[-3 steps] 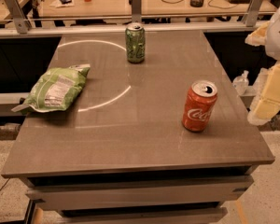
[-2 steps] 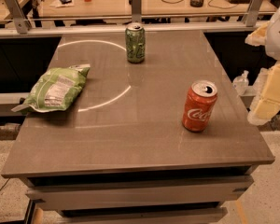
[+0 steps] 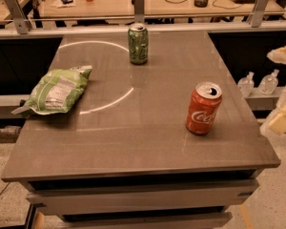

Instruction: Move coke can near green jalapeno chip bag

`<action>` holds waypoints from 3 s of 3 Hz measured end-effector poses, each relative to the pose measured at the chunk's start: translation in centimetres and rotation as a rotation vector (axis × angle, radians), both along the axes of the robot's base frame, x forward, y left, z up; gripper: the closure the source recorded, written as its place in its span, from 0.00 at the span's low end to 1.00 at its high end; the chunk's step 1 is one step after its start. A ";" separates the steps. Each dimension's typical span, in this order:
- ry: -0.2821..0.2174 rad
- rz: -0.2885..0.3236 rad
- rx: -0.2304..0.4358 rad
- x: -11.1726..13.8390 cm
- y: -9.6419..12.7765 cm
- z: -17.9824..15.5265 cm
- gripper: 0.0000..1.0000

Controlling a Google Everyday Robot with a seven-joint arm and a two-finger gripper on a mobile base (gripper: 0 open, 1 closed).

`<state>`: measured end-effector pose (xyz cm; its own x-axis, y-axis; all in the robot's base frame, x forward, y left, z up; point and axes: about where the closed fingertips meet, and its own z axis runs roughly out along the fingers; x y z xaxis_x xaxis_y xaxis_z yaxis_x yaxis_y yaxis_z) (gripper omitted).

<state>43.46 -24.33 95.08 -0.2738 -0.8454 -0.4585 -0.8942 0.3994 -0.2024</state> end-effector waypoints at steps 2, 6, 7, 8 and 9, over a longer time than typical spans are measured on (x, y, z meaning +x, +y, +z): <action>-0.133 0.007 0.369 -0.6 -1.4 -4.4 0.00; -0.189 0.045 0.683 0.0 2.1 -3.3 0.00; -0.200 0.122 0.724 1.8 3.6 -4.1 0.00; -0.192 0.196 0.780 3.6 4.9 -5.4 0.00; -0.171 0.236 0.838 4.5 5.5 -6.7 0.00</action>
Offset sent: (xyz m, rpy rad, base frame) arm -0.0144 0.0059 -0.0284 0.7801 -0.1998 0.0528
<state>47.98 -18.78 88.34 -0.0060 -0.2387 -0.9711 -0.9562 0.2855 -0.0643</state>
